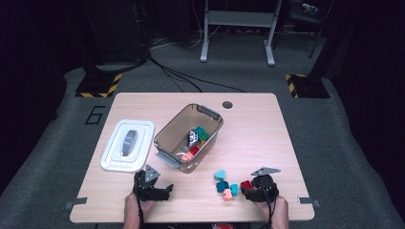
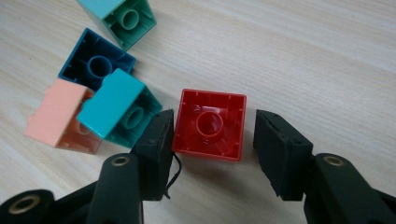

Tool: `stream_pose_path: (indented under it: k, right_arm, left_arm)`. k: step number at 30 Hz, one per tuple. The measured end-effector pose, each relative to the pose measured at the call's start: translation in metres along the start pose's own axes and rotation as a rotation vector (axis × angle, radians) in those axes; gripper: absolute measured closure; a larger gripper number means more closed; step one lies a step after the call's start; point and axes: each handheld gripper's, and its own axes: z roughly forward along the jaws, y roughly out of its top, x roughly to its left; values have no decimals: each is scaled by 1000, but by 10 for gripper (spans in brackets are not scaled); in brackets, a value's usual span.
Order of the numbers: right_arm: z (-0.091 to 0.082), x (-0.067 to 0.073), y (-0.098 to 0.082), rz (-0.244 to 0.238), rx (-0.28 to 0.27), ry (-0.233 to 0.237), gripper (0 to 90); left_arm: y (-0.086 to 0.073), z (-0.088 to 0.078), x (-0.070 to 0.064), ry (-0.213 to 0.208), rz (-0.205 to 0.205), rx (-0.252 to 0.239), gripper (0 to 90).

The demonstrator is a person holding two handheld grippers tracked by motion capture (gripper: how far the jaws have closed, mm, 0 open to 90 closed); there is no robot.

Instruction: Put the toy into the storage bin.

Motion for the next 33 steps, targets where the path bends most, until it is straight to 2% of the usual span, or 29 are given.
stream_pose_path:
  k: [5, 6, 7, 8, 10, 12, 16, 17, 21, 22, 25, 28, 33]
  right_arm:
    - [2, -3, 1, 16, -9, -7, 455]
    - [3, -4, 2, 3, -17, -9, 456]
    - [4, -3, 2, 12, -11, -10, 465]
    - [5, -4, 3, 2, -17, -14, 487]
    - [6, -5, 3, -4, -18, -13, 566]
    - [6, -5, 4, 4, -20, -11, 578]
    - [5, -6, 6, -12, -26, -13, 587]
    - [3, -6, 7, -1, -29, -18, 588]
    - [-4, -9, 13, -14, -57, -24, 588]
    - [-6, -8, 15, -1, -55, -19, 588]
    - [-12, -11, 21, -14, -77, -19, 588]
    - [-17, -10, 27, -6, -96, -20, 588]
    - [-25, -12, 39, -21, -119, -2, 588]
  left_arm:
    - [0, 0, 0, 1, -1, -2, 45]
    - [0, 0, 0, 0, -2, -1, 45]
    - [0, 0, 0, 1, -1, -2, 45]
    - [0, 0, 0, 1, -1, -1, 45]
    - [0, 0, 0, 0, -5, -1, 45]
    - [0, 0, 0, 0, -4, -1, 45]
    - [0, 0, 0, 1, 1, 2, 45]
    - [0, 0, 0, 1, 0, -2, 45]
    - [0, 0, 0, 3, 0, -2, 45]
    - [0, 0, 0, 3, -1, -2, 45]
    - [0, 0, 0, 4, 1, 1, 45]
    - [0, 0, 0, 6, 2, -1, 45]
    - [0, 0, 0, 5, 3, 0, 45]
